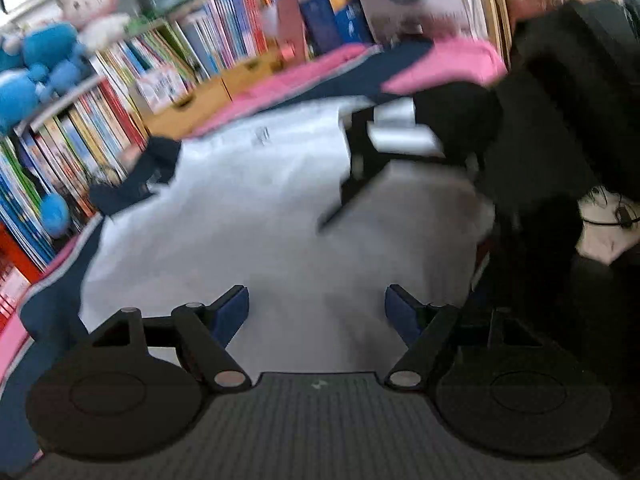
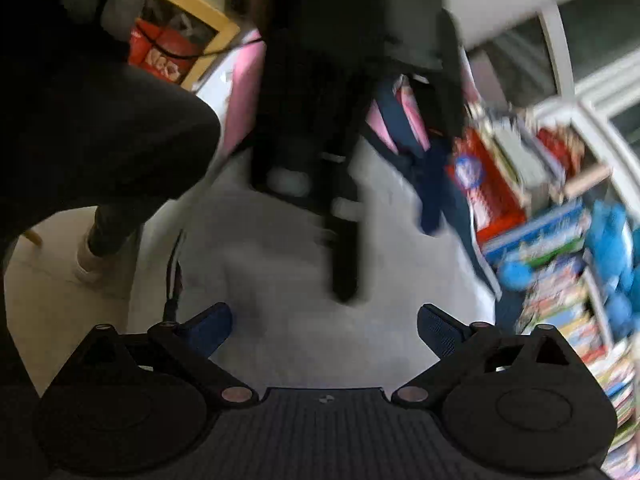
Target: Fold clothes
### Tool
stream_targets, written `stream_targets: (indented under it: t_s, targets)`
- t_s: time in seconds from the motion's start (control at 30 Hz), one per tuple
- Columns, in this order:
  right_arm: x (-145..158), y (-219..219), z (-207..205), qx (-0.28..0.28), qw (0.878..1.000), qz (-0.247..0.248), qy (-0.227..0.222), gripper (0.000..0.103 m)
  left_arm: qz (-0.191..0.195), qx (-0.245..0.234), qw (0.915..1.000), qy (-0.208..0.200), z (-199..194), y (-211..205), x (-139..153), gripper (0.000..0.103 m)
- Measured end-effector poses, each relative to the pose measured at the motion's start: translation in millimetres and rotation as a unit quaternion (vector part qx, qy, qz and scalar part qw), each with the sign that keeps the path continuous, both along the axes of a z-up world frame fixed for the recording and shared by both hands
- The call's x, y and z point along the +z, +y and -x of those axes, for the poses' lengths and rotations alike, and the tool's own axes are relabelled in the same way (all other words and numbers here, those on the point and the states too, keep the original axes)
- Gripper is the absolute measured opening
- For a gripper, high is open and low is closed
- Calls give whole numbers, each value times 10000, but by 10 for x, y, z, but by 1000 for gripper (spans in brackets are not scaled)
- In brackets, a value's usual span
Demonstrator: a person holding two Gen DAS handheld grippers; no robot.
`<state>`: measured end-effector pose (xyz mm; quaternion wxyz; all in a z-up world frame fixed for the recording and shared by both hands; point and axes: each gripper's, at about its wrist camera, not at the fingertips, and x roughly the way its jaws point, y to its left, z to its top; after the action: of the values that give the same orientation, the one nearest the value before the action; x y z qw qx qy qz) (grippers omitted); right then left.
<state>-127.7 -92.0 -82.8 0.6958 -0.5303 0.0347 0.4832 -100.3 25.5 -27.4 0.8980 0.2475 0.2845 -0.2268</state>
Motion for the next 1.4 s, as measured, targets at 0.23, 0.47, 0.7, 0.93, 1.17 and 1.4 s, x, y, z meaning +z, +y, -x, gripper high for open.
stream_targets:
  t_s: [0.23,0.47,0.7,0.93,1.17,1.4]
  targets:
    - [-29,-649,-350,-1034,9936,-104,449,97,-673,-117,9971,-326,295,163,-265,77]
    - [-117,-1252,-476,-2175,9757,28,277,99,-850,326,9956,-200,494,367,-320,82]
    - [256,-1470,-318,-2579,9645,-180,549,101,-483,1065,9926,311,782,731,-96,82]
    - [842,-1213,-912,-3286,8950,-2851,985,103,1603,2591,9524,-88,164,1260,289,81]
    - [669,-413,-1688,-3516,8360,-3297,2621,103,1737,2957,9390,-258,-460,573,25,81]
    - [491,-906,-1939,-3956,8384,-2588,2713,103,1646,3042,9380,-217,-423,656,-247,95]
